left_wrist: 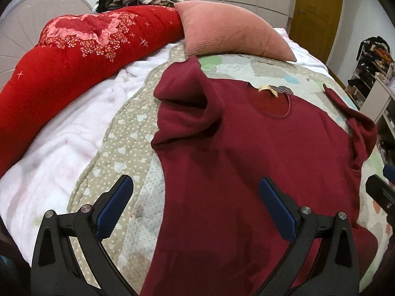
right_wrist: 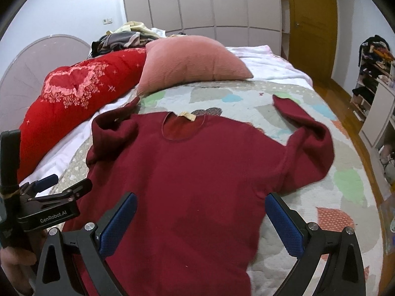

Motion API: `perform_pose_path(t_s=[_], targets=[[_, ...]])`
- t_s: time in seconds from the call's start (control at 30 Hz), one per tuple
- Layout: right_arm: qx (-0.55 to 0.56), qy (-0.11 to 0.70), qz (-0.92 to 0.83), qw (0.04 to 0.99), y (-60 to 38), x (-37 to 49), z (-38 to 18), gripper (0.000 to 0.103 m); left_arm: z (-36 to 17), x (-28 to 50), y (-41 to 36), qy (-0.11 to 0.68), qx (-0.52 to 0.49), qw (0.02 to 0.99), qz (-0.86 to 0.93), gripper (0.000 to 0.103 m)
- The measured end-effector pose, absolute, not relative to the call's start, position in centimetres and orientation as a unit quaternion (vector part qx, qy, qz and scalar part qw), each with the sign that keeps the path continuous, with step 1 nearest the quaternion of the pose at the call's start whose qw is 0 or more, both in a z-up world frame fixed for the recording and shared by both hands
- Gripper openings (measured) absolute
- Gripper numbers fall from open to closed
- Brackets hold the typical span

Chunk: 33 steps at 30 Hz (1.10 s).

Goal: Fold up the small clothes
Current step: 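Move both tools over the dark red sweatshirt lying flat on the quilt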

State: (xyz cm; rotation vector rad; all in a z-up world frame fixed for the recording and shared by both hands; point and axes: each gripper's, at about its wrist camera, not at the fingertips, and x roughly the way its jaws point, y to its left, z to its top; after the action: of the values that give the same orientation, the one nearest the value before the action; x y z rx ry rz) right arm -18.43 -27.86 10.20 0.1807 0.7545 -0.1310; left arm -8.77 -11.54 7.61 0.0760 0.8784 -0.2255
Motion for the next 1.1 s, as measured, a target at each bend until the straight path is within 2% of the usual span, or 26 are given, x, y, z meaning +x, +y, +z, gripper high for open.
perform_pose_path(t_s=[1.1], targets=[[0.070, 0.378, -0.025, 0.923, -24.2, -13.7, 8.4, 0.103, 5.1, -5.6, -9.3, 0.450, 0.019, 0.889, -0.085, 0.102]])
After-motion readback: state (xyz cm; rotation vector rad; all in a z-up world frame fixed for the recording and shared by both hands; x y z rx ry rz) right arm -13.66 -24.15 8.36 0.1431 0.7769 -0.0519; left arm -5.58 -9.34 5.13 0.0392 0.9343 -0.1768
